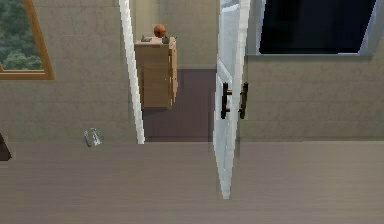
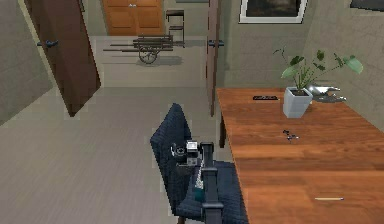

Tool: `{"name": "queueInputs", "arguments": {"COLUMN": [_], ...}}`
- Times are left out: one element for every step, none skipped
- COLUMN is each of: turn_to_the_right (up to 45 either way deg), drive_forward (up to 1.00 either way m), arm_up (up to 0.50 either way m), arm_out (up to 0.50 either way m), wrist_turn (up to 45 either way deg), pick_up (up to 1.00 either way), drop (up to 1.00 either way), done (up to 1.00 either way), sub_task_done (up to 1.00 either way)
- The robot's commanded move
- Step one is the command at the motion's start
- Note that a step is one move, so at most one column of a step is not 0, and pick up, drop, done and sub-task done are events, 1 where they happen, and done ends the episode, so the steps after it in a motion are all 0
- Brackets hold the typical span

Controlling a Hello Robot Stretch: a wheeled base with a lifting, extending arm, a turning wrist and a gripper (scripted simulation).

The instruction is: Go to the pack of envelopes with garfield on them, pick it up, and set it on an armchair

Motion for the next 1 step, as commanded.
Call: {"name": "queueInputs", "arguments": {"turn_to_the_right": [0.0], "drive_forward": [0.00], "arm_up": [0.00], "arm_out": [0.00], "wrist_turn": [30.0], "pick_up": [0.00], "drop": [0.00], "done": [0.00], "sub_task_done": [0.00]}}
